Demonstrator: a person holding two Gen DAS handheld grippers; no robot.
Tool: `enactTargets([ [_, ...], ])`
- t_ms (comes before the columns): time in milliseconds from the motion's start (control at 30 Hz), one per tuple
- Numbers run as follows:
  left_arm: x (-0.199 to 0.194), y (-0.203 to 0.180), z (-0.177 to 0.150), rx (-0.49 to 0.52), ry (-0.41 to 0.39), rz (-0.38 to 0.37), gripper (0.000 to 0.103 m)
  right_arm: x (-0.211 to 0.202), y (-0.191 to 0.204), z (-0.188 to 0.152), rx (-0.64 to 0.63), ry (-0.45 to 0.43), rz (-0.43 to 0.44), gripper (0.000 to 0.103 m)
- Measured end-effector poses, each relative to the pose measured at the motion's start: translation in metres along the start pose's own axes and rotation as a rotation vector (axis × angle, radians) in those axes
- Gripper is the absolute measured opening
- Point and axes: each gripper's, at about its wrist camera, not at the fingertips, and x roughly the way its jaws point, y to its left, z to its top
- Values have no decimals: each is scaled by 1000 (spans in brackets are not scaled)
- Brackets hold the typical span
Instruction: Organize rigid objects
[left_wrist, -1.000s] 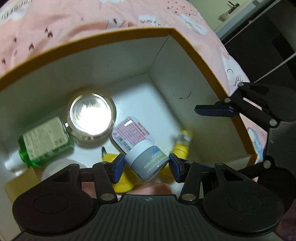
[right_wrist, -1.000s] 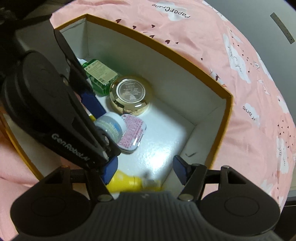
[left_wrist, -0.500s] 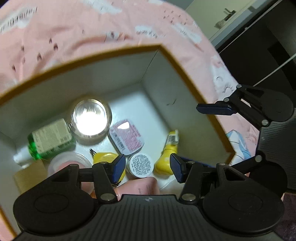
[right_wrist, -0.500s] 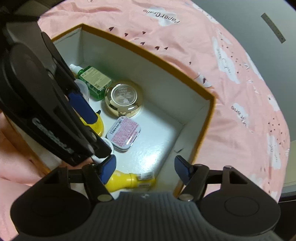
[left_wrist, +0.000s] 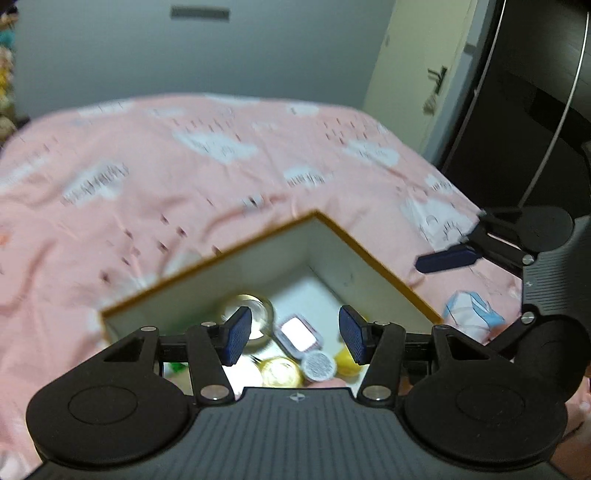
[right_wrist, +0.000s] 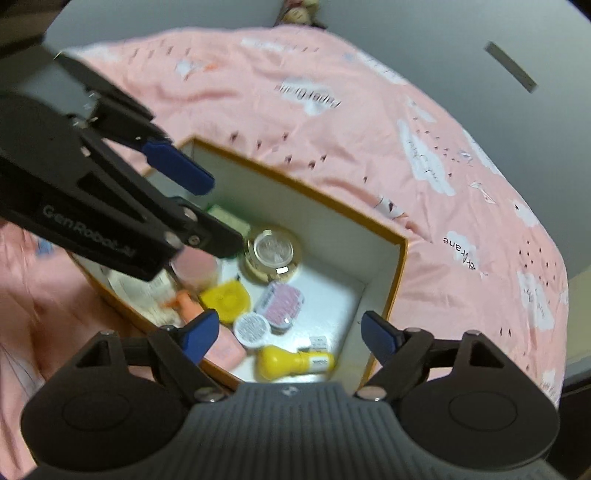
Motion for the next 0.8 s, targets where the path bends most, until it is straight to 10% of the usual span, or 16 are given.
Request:
enactTargets([
  [433,-60,10,-28,40,-354,252,88,-42,19,-18,442,-314,-116,100],
  [800,-54,40,-96,-72,-206,390,96,-11,71,-47,501,-342,-187,100],
])
